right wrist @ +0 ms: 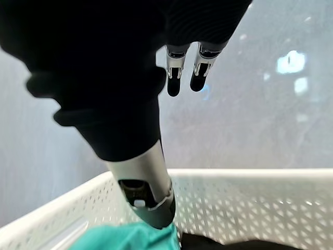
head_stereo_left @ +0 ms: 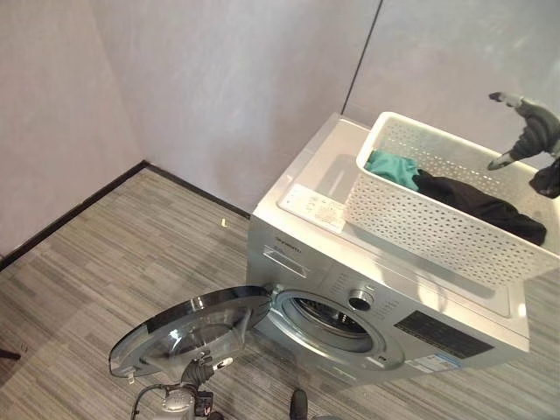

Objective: Grab the laundry basket,head to the washer,open it,put in the laundry and shut it.

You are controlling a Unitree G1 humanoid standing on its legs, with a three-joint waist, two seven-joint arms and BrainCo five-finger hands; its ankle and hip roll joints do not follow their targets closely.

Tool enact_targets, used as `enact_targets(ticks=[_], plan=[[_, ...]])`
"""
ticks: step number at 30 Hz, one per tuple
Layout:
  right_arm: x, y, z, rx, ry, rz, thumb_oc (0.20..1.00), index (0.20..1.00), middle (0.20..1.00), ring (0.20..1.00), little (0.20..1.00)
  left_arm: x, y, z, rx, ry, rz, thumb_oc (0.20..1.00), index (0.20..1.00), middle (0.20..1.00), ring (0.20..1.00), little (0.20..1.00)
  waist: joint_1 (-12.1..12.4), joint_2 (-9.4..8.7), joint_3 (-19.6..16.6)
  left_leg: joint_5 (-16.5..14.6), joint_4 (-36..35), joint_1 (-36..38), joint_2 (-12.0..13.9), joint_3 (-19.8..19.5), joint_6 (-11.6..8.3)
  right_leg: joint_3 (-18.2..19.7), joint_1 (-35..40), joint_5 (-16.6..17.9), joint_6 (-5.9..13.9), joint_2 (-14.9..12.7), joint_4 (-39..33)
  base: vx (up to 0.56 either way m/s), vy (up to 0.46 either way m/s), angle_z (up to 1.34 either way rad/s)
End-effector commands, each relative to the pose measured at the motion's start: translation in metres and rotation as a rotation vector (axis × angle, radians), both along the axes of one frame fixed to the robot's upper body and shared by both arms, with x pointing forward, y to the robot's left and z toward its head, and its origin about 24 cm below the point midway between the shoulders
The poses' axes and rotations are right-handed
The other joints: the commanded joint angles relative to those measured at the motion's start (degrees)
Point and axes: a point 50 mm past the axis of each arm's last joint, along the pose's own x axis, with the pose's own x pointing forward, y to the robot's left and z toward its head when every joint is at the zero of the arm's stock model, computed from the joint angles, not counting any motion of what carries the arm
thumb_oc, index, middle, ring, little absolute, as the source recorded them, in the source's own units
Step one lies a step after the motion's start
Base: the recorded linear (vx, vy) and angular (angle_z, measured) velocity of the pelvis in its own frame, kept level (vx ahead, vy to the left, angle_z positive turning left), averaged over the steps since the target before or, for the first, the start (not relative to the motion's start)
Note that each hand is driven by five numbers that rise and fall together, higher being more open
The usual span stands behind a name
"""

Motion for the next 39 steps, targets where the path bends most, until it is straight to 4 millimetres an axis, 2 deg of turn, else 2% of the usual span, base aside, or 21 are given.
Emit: enact_targets(ticks=[1, 5, 13, 22, 29, 33, 35, 36, 37, 38, 39], plan=[[-0.003, -0.012, 0.027, -0.024, -0.051, -0.071, 1.000, 1.000, 1.000, 1.000, 1.000, 0.016, -0.001, 0.006, 0.002, -0.057, -0.040, 1.000, 1.000, 1.000, 1.000, 1.000, 0.18, -1.08, 0.82, -0.95, 0.23, -0.06, 4.55, -1.39, -2.54, -1.51, -0.25, -2.43, 5.12, -4.17, 0.50, 0.00, -0.030, 0.03], [-0.006, -0.025, 0.019, -0.047, 0.024, -0.125, 1.000, 1.000, 1.000, 1.000, 1.000, 0.016, 0.000, 0.005, 0.000, -0.050, -0.043, 1.000, 1.000, 1.000, 1.000, 1.000, -0.04, -0.58, 1.43, -0.34, 0.23, -1.46, 4.77, -2.03, -2.93, -1.99, -1.14, -2.50, 4.99, -4.15, 0.50, -0.01, -0.029, 0.15], [-0.012, -0.035, 0.001, -0.098, 0.193, -0.141, 1.000, 1.000, 1.000, 1.000, 1.000, 0.011, 0.006, 0.003, -0.001, -0.026, -0.042, 1.000, 1.000, 1.000, 1.000, 1.000, -0.71, 0.07, 2.33, 0.80, 0.23, -3.41, 5.85, -2.16, -3.82, -2.17, -2.95, -2.72, 4.55, -3.35, 0.50, 0.00, -0.032, 0.01], [-0.016, -0.046, -0.014, -0.165, 0.345, -0.184, 1.000, 1.000, 1.000, 1.000, 1.000, 0.015, 0.008, 0.007, -0.026, -0.062, -0.034, 1.000, 1.000, 1.000, 1.000, 1.000, -0.37, -0.34, 2.88, 1.55, 0.23, -4.70, 7.08, -1.99, -4.56, -2.29, -4.39, -3.04, 4.30, -2.30, 0.50, 0.01, -0.037, -0.01], [-0.032, -0.077, -0.024, -0.179, 0.408, -0.333, 1.000, 1.000, 1.000, 1.000, 1.000, 0.019, 0.017, 0.011, -0.040, -0.097, 0.053, 1.000, 1.000, 1.000, 1.000, 1.000, 0.27, -0.53, 3.80, 2.49, 0.23, -6.01, 8.07, -2.29, -5.33, -2.58, -5.52, -3.46, 3.85, -1.43, 0.50, 0.01, -0.057, 0.03], [-0.035, -0.078, -0.038, -0.180, 0.456, -0.327, 1.000, 1.000, 1.000, 1.000, 1.000, 0.019, 0.020, 0.012, -0.049, -0.111, 0.081, 1.000, 1.000, 1.000, 1.000, 1.000, 0.23, -0.41, 4.32, 2.89, 0.23, -6.50, 8.50, -2.40, -5.57, -2.43, -6.23, -3.61, 3.70, -0.95, 0.50, 0.02, -0.056, 0.01], [-0.035, -0.078, -0.038, -0.179, 0.457, -0.327, 1.000, 1.000, 1.000, 1.000, 1.000, 0.019, 0.020, 0.012, -0.048, -0.111, 0.080, 1.000, 1.000, 1.000, 1.000, 1.000, 0.28, -0.46, 4.30, 2.89, 0.23, -6.51, 8.50, -2.40, -5.58, -2.43, -6.25, -3.61, 3.70, -0.95, 0.50, 0.01, -0.027, 0.00], [-0.036, -0.075, -0.055, -0.178, 0.511, -0.297, 1.000, 1.000, 1.000, 1.000, 1.000, 0.021, 0.021, 0.014, -0.056, -0.131, 0.098, 1.000, 1.000, 1.000, 1.000, 1.000, 0.27, -0.10, 4.94, 3.52, 0.23, -6.99, 8.72, -2.44, -5.78, -2.24, -6.88, -3.56, 3.61, -0.71, 0.50, 0.01, -0.054, 0.01], [-0.036, -0.075, -0.055, -0.177, 0.511, -0.297, 1.000, 1.000, 1.000, 1.000, 1.000, 0.021, 0.021, 0.014, -0.055, -0.131, 0.097, 1.000, 1.000, 1.000, 1.000, 1.000, 0.33, -0.15, 4.92, 3.52, 0.23, -7.01, 8.72, -2.44, -5.78, -2.24, -6.90, -3.56, 3.61, -0.70, 0.50, 0.02, -0.083, 0.00], [-0.035, -0.069, -0.069, -0.177, 0.556, -0.261, 1.000, 1.000, 1.000, 1.000, 1.000, 0.022, 0.021, 0.015, -0.057, -0.138, 0.100, 1.000, 1.000, 1.000, 1.000, 1.000, 0.26, 0.13, 5.30, 3.86, 0.23, -7.35, 8.85, -2.39, -5.89, -2.05, -7.39, -3.51, 3.56, -0.57, 0.50, 0.00, 0.000, 0.00], [-0.036, -0.070, -0.069, -0.176, 0.556, -0.262, 1.000, 1.000, 1.000, 1.000, 1.000, 0.022, 0.021, 0.015, -0.056, -0.138, 0.100, 1.000, 1.000, 1.000, 1.000, 1.000, 0.31, 0.09, 5.28, 3.86, 0.23, -7.37, 8.85, -2.39, -5.89, -2.04, -7.41, -3.51, 3.56, -0.56, 0.50, 0.00, -0.040, -0.05]])
